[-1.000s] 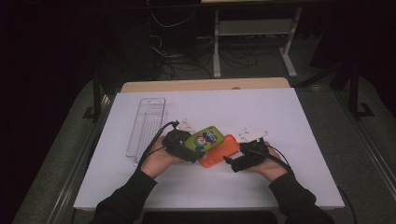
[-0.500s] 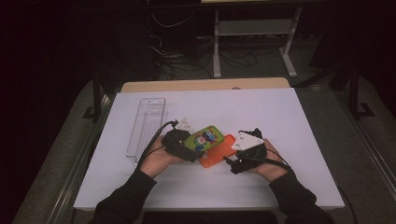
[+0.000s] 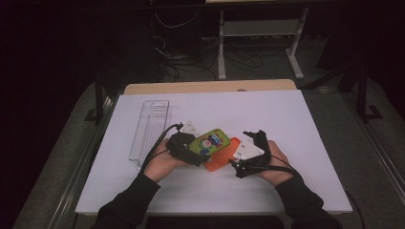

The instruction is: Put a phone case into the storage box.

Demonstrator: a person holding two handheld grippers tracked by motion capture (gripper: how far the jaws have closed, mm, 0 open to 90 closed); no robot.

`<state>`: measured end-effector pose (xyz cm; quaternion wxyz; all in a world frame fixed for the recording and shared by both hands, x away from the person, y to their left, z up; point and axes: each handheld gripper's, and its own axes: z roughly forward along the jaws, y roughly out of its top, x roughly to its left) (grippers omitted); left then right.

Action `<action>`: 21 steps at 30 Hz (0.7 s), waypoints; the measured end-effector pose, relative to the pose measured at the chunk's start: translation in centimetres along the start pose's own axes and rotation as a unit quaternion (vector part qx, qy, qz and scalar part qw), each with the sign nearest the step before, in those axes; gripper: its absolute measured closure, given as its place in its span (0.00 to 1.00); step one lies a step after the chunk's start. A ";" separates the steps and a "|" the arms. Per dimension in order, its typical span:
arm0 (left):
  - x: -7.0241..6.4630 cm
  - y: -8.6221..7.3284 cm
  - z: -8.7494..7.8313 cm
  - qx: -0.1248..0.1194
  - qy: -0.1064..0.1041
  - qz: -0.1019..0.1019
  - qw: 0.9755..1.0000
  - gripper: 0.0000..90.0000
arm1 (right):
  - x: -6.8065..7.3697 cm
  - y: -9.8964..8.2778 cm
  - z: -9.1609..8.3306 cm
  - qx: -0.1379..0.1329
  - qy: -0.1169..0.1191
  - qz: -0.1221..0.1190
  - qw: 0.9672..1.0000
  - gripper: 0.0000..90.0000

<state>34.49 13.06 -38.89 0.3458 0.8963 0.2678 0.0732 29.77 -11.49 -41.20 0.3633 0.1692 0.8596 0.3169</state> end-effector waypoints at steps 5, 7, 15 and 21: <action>-0.1 0.0 0.1 -0.010 0.000 -0.017 1.000 0.17 | 0.4 0.1 0.0 0.000 -0.018 -0.032 0.999 0.01; -0.1 0.0 0.1 -0.010 0.000 -0.018 1.000 0.17 | 0.5 0.2 0.0 -0.003 -0.027 -0.047 0.999 0.01; -0.2 0.0 0.2 -0.017 -0.001 -0.023 1.000 0.17 | 1.3 0.3 0.2 -0.002 -0.059 -0.103 0.993 0.01; -0.1 0.0 0.1 -0.010 -0.007 -0.025 1.000 0.17 | 1.6 0.3 0.5 -0.001 -0.076 -0.150 0.986 0.01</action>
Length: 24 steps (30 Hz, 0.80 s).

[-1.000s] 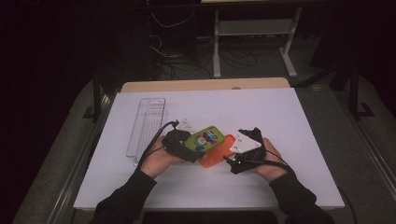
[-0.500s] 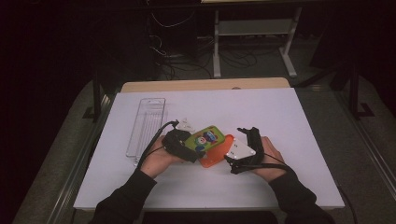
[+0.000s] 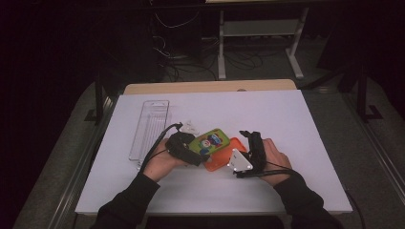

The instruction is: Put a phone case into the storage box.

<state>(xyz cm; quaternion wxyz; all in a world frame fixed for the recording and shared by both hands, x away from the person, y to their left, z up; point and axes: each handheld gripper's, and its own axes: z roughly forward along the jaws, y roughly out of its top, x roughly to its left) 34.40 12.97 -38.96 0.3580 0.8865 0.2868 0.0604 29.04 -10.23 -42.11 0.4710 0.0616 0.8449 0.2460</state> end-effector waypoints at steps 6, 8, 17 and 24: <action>0.2 0.1 -0.2 0.008 0.002 0.012 1.000 0.17 | 0.5 0.2 0.1 0.007 -0.020 -0.056 0.998 0.01; 0.3 0.1 -0.3 0.006 0.002 0.010 1.000 0.17 | 0.6 0.2 0.2 0.007 -0.029 -0.076 0.997 0.01; 0.5 0.6 -0.5 0.013 -0.010 0.018 1.000 0.17 | 1.3 0.7 0.3 0.004 -0.042 -0.096 0.994 0.01; 0.5 1.0 -0.5 0.012 -0.014 0.023 1.000 0.17 | 1.5 1.5 0.8 -0.003 -0.051 -0.115 0.992 0.03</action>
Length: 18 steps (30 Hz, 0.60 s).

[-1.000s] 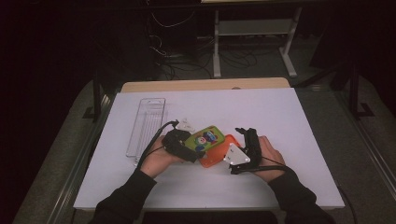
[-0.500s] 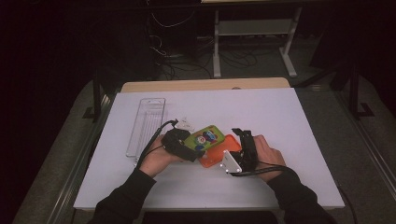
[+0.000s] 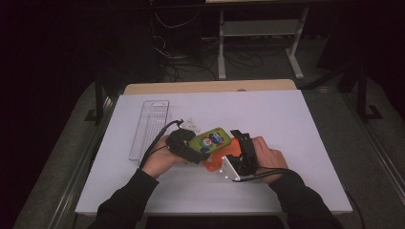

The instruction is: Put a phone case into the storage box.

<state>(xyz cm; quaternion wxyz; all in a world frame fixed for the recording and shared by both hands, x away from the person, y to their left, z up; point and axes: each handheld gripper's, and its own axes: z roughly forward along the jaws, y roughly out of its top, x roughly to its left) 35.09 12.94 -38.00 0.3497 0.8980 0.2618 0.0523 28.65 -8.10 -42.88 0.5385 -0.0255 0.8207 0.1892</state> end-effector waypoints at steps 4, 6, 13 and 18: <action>0.1 0.0 0.0 -0.013 -0.001 -0.014 1.000 0.17 | -0.1 0.3 0.3 -0.006 -0.013 -0.028 1.000 0.06; 0.4 0.0 -0.2 0.000 0.001 0.000 1.000 0.17 | -0.1 0.5 0.6 -0.012 -0.021 -0.031 0.999 0.07; 0.5 0.0 -0.3 -0.004 -0.001 -0.002 1.000 0.17 | -0.1 1.4 1.0 -0.020 -0.044 -0.065 0.997 0.21; 0.3 0.0 -0.2 -0.004 -0.004 0.002 1.000 0.17 | 0.3 2.0 1.3 -0.025 -0.054 -0.079 0.995 0.29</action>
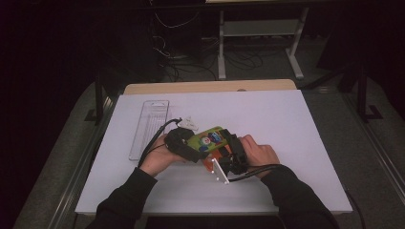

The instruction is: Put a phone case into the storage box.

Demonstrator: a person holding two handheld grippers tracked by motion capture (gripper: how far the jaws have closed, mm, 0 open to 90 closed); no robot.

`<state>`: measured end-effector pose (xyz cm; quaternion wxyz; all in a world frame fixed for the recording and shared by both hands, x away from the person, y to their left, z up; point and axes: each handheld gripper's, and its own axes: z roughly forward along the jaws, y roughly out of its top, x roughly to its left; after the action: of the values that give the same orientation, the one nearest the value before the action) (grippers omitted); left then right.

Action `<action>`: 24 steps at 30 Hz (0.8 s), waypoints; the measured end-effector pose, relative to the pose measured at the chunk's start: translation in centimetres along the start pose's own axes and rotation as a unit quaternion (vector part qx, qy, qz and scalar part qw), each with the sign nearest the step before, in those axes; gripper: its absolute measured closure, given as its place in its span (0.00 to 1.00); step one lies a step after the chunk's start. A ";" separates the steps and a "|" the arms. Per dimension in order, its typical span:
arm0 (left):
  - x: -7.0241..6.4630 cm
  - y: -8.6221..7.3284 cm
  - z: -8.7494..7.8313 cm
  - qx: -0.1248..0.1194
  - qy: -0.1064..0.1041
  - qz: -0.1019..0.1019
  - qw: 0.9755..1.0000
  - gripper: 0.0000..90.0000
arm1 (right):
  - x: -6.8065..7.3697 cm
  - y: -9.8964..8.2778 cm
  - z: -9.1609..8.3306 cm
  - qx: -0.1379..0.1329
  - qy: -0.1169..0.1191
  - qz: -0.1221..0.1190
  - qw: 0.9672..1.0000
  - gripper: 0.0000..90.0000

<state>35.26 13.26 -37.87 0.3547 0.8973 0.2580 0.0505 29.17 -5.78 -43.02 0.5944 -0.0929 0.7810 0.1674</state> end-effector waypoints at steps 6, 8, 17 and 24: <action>0.0 0.0 0.0 0.008 0.002 0.010 1.000 0.17 | 0.6 0.2 0.3 0.000 0.006 -0.010 1.000 0.47; -0.2 0.0 0.2 -0.005 0.002 -0.003 1.000 0.17 | 0.7 0.2 0.4 0.000 0.003 -0.012 1.000 0.52; -0.2 0.0 0.1 0.006 0.001 0.012 1.000 0.17 | 1.0 0.6 0.2 -0.016 0.000 -0.017 1.000 0.73; -0.2 0.0 0.3 -0.004 -0.002 -0.002 1.000 0.17 | 1.0 0.7 0.0 -0.021 -0.002 -0.024 1.000 0.83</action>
<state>35.16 13.03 -38.08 0.3588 0.8955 0.2586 0.0490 28.70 -5.10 -43.90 0.5977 -0.1232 0.7738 0.1697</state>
